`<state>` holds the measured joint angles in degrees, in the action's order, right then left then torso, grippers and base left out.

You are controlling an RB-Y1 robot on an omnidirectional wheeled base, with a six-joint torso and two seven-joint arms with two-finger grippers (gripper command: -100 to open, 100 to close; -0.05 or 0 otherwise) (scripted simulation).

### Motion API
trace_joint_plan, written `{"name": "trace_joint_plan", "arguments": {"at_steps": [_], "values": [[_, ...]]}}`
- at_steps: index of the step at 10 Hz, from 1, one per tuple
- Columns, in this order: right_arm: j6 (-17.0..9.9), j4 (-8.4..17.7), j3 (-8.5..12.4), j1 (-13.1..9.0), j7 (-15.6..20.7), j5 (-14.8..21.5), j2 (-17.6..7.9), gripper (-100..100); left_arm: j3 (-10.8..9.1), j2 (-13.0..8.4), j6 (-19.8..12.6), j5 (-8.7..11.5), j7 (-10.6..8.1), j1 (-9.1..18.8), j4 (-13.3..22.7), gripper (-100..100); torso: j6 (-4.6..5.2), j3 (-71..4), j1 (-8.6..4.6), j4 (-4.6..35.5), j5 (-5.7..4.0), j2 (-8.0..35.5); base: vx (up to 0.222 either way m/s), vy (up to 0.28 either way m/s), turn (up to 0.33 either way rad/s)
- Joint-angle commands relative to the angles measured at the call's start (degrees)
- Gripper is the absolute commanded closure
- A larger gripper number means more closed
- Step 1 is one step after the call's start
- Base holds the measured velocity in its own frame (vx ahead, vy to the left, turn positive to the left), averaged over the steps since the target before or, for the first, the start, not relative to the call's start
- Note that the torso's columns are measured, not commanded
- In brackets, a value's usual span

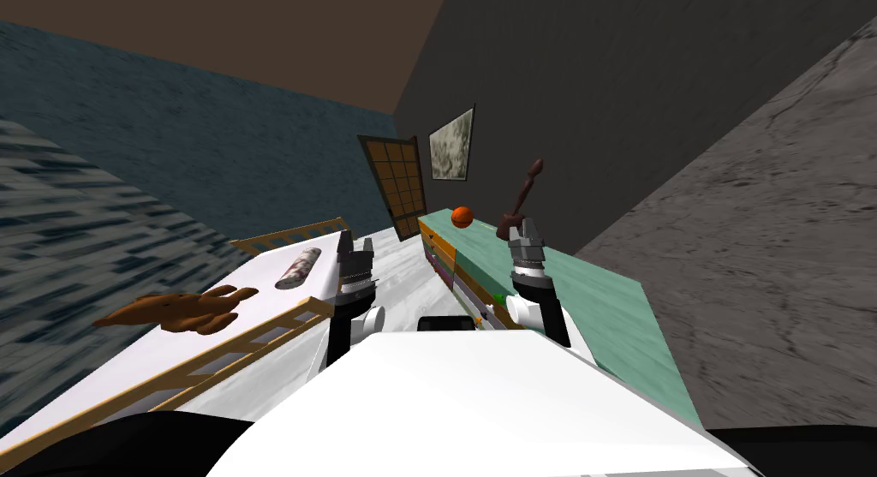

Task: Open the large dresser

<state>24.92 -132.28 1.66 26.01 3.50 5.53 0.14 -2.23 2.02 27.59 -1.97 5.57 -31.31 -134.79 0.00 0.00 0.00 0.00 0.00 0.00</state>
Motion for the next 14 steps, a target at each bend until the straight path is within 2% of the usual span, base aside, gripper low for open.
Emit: {"name": "trace_joint_plan", "arguments": {"at_steps": [1,9,10,11,12,13,14], "values": [[0.0,0.0,0.0,0.0,0.0,0.0,0.0,0,0.00,0.0,0.0,0.0,0.00,0.0,0.0,0,0.00,-4.7,0.00,2.3,0.00,2.3,0.000,0.000,0.000],[0.0,0.0,0.0,0.0,0.0,0.0,0.0,0,0.00,0.0,0.0,0.0,0.00,0.0,0.0,0,0.00,-70.7,0.00,35.4,0.00,35.4,0.000,0.000,0.000],[-1.7,2.0,-0.5,-0.1,0.3,1.1,-2.2,-100,0.00,0.0,0.0,0.0,0.00,0.0,0.0,0,0.00,-79.2,0.00,39.6,0.00,39.6,0.045,0.017,0.104],[-2.9,3.3,-0.8,-0.2,0.5,1.8,-3.1,-100,0.00,0.0,0.0,0.0,0.00,0.0,0.0,0,-0.02,-83.2,0.05,41.5,0.01,41.4,0.063,0.045,0.141],[-4.3,5.0,-1.2,-0.3,0.8,2.8,-4.1,-100,0.00,0.0,0.0,0.0,0.00,0.0,0.0,0,-0.01,-84.4,0.12,42.0,0.03,41.9,0.075,0.052,0.137],[-4.3,5.0,-1.2,-0.3,0.8,2.8,-4.1,-100,0.01,0.0,0.0,0.0,0.00,0.0,0.0,0,0.00,-84.6,0.10,42.2,0.03,42.1,0.065,0.036,0.028],[-5.9,6.8,-1.6,-0.5,1.1,3.8,-4.9,-100,0.00,0.0,0.0,0.0,0.00,0.0,0.0,0,0.02,-84.6,-0.01,42.3,0.00,42.2,0.064,0.033,0.082]]}}
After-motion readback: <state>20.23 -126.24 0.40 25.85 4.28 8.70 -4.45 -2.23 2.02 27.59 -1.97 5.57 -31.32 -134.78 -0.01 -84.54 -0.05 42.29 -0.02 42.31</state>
